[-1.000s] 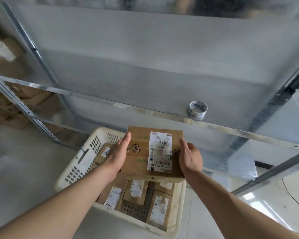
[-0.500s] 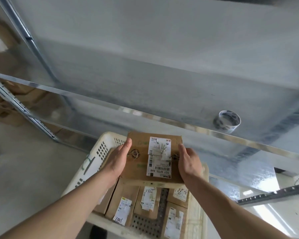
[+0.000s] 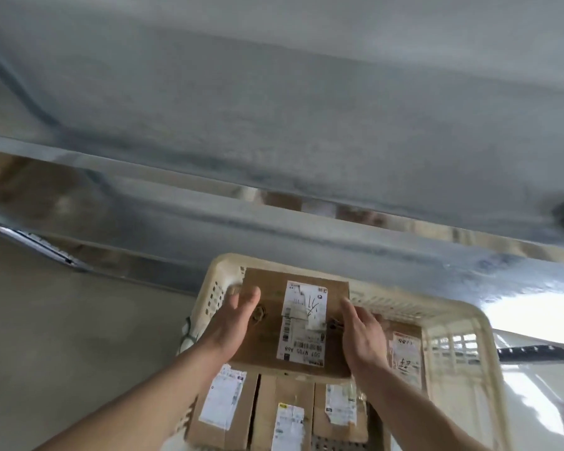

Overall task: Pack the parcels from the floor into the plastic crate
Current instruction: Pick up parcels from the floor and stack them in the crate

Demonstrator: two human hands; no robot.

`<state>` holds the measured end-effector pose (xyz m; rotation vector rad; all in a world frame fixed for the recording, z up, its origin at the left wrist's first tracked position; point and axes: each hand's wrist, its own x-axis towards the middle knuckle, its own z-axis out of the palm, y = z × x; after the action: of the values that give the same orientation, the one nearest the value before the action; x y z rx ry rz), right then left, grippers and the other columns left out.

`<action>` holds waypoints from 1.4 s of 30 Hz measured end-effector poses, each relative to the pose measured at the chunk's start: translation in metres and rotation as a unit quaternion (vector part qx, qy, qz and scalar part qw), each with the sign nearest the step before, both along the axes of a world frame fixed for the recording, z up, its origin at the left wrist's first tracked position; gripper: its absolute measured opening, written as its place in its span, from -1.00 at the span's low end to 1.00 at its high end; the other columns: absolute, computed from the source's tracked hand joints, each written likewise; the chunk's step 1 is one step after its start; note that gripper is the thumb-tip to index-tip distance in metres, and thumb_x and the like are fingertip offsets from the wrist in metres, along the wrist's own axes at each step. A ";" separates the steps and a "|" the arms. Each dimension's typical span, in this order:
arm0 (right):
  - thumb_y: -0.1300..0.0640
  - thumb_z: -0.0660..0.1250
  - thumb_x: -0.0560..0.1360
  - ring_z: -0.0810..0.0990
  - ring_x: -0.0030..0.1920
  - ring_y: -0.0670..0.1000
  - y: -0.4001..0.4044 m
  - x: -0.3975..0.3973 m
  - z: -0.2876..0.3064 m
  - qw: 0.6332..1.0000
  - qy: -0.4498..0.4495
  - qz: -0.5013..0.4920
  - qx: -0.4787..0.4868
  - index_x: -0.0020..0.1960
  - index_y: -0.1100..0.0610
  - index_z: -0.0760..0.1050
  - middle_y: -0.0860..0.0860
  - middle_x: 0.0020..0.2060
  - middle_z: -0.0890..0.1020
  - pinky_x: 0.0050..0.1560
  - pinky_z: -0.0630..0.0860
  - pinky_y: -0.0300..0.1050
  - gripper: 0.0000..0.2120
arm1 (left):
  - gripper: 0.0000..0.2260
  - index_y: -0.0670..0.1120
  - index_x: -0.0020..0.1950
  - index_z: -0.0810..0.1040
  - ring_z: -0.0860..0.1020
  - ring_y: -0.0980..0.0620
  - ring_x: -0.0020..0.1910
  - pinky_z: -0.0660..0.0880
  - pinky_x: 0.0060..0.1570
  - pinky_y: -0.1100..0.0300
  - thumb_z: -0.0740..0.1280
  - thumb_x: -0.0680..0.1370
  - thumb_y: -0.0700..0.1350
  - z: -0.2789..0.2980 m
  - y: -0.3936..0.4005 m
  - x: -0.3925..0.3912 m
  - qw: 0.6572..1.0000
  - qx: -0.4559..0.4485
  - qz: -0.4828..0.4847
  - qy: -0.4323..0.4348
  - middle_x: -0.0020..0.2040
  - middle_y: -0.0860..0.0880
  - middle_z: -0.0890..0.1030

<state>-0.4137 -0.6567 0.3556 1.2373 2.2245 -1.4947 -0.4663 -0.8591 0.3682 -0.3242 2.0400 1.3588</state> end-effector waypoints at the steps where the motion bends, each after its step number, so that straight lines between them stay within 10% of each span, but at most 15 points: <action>1: -0.48 0.08 0.29 0.67 -0.06 0.14 -0.006 -0.005 -0.005 1.000 -0.004 0.001 0.001 -0.09 0.02 0.57 0.03 -0.13 0.68 0.11 0.59 0.25 -0.38 | -0.12 0.03 0.60 0.09 0.22 -0.01 0.51 0.18 0.32 0.12 -0.01 0.41 0.52 -0.010 -0.003 -0.004 1.000 0.002 0.002 -0.004 0.57 0.03 0.22; 10: -0.40 0.17 0.50 0.65 0.01 0.10 -0.036 -0.034 -0.094 0.999 -0.038 0.027 -0.016 0.00 0.03 0.55 0.01 -0.03 0.67 0.14 0.59 0.17 -0.49 | -0.23 0.03 0.60 0.10 0.23 -0.09 0.51 0.19 0.42 -0.07 0.10 0.51 0.43 -0.104 -0.025 -0.031 0.997 -0.069 0.006 -0.047 0.57 -0.01 0.22; 16: -0.22 0.24 0.59 0.71 -0.11 0.00 -0.054 -0.041 -0.136 0.997 -0.014 0.039 -0.067 0.07 0.02 0.55 0.03 -0.07 0.71 -0.21 0.65 -0.07 -0.67 | -0.22 0.01 0.62 -0.04 0.13 -0.05 0.55 0.10 0.45 0.00 0.31 0.55 0.21 -0.133 -0.024 -0.043 0.994 -0.105 -0.009 0.003 0.60 0.00 0.12; 24: -0.33 0.29 0.35 0.68 0.05 0.06 -0.066 -0.036 -0.158 0.995 0.003 0.025 -0.096 0.16 -0.16 0.50 -0.08 0.00 0.71 0.15 0.60 0.20 -0.55 | -0.08 0.07 0.61 -0.10 -0.24 0.04 0.57 -0.04 0.54 -0.12 0.24 0.35 0.27 -0.158 -0.026 -0.022 0.984 -0.150 -0.088 0.038 0.59 0.06 -0.32; 37: -0.22 0.42 0.41 0.69 0.02 0.08 -0.056 -0.051 -0.146 0.977 -0.057 0.126 -0.163 0.29 0.02 0.31 0.07 0.11 0.66 -0.01 0.69 0.06 -0.41 | -0.35 0.07 0.49 0.12 -0.25 -0.07 0.58 0.05 0.49 -0.24 0.30 0.47 0.15 -0.154 -0.019 -0.014 0.944 -0.260 -0.174 0.106 0.61 -0.04 -0.21; 42: -0.34 0.22 0.50 0.42 0.43 0.20 -0.054 -0.056 -0.126 0.976 -0.078 0.186 -0.077 0.62 -0.13 0.01 0.10 0.51 0.37 0.37 0.40 0.15 -0.20 | -0.31 0.06 0.54 0.15 -0.18 -0.07 0.59 0.02 0.52 -0.15 0.30 0.48 0.21 -0.132 -0.016 -0.017 0.957 -0.227 -0.156 0.086 0.62 -0.04 -0.15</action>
<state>-0.4694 -0.7104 0.2298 0.8047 2.0509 -1.3421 -0.4837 -0.8754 0.2363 -0.0721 2.4202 0.7411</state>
